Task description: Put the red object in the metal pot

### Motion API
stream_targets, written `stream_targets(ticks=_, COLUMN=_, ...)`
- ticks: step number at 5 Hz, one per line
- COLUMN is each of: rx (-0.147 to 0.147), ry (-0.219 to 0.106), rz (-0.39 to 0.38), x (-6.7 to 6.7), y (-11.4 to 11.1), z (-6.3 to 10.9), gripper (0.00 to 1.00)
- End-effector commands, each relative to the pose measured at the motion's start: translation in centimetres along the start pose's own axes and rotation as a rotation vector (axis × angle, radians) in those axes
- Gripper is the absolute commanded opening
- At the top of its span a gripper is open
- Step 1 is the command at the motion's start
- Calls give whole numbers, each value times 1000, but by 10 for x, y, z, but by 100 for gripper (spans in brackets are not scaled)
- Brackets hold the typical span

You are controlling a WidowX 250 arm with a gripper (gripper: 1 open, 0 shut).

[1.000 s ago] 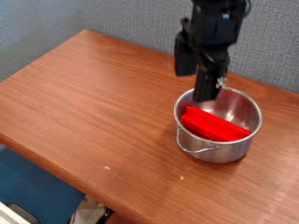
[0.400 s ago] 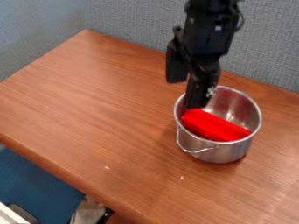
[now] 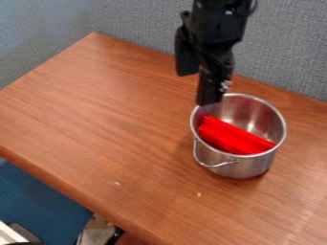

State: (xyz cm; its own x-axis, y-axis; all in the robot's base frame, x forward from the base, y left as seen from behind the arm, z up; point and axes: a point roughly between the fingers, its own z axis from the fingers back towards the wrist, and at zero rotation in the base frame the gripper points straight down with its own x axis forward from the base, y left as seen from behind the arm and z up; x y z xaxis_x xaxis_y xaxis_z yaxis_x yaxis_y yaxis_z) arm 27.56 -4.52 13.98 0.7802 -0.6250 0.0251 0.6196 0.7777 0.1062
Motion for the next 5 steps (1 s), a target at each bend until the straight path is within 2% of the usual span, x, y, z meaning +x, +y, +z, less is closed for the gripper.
stream_targets(ticks=1, rx=59, ry=-117, rz=30, x=9, y=-16, z=1, gripper=100)
stream_targets(ticks=2, rx=51, ry=-106, rz=37, x=2, y=-7, z=-8, gripper=100)
stream_targets(ticks=3, rx=44, ry=-92, rz=95, x=-5, y=6, z=-13, gripper=100)
stream_targets(ticks=4, rx=28, ry=-98, rz=112, x=-20, y=24, z=-4, gripper=100)
stream_targets(ticks=5, rx=24, ry=-116, rz=121, x=-23, y=26, z=11, gripper=100)
